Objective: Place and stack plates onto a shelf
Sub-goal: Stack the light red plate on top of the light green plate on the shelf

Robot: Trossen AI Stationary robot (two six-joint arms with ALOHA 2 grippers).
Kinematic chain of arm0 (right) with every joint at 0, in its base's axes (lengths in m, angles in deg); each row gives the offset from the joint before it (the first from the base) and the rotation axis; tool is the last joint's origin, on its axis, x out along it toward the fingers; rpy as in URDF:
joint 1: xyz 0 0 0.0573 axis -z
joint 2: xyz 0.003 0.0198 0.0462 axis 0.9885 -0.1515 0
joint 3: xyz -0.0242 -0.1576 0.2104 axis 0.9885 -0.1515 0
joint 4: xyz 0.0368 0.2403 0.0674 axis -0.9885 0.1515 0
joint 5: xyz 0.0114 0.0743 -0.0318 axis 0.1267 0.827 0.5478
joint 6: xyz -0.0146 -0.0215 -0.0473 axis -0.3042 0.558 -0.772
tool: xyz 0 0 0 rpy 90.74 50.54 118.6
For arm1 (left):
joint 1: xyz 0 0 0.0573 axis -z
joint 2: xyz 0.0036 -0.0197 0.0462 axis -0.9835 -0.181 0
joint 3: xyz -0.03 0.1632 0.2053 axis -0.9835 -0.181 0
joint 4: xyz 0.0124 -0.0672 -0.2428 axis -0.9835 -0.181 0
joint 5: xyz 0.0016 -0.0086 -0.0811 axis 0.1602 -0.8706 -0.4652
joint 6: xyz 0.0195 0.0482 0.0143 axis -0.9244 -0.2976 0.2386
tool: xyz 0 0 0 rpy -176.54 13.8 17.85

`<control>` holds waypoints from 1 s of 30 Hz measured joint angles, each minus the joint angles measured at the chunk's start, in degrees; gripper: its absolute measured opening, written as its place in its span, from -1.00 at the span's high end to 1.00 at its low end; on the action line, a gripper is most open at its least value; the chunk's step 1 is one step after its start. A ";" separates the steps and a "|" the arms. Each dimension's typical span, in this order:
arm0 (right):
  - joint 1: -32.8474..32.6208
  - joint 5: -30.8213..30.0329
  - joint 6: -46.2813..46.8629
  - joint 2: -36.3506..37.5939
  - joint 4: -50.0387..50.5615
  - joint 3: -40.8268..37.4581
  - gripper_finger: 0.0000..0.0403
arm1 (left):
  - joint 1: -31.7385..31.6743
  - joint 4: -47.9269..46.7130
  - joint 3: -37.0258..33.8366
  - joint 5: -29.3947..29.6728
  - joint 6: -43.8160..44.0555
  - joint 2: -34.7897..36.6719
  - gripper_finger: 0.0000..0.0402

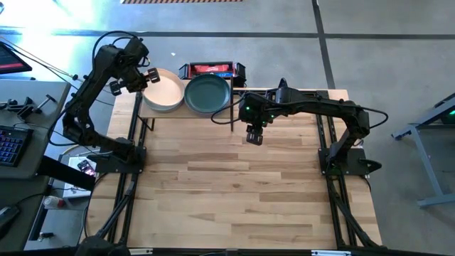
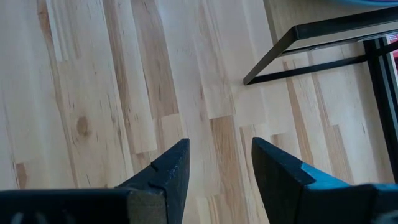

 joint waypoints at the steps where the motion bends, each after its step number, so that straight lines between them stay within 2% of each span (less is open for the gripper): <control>1: 0.00 0.00 0.00 0.00 0.01 0.00 0.25 | 0.00 0.04 0.00 0.00 -0.11 0.00 0.92; 13: 0.00 0.00 -0.15 0.00 0.01 0.00 0.25 | 0.00 -1.63 0.00 -0.71 -4.40 0.00 0.64; 18: 0.00 0.00 -0.15 0.00 0.01 0.00 0.25 | 0.00 -1.63 0.00 -3.10 -4.94 0.00 0.55; 25: 0.00 0.00 -0.06 0.00 0.04 0.02 0.25 | 0.04 -1.57 -0.11 -6.90 -6.64 0.00 0.54; 30: -0.23 0.02 0.00 0.00 0.67 0.01 0.25 | 1.40 -1.61 -5.19 -11.84 -8.29 0.00 0.57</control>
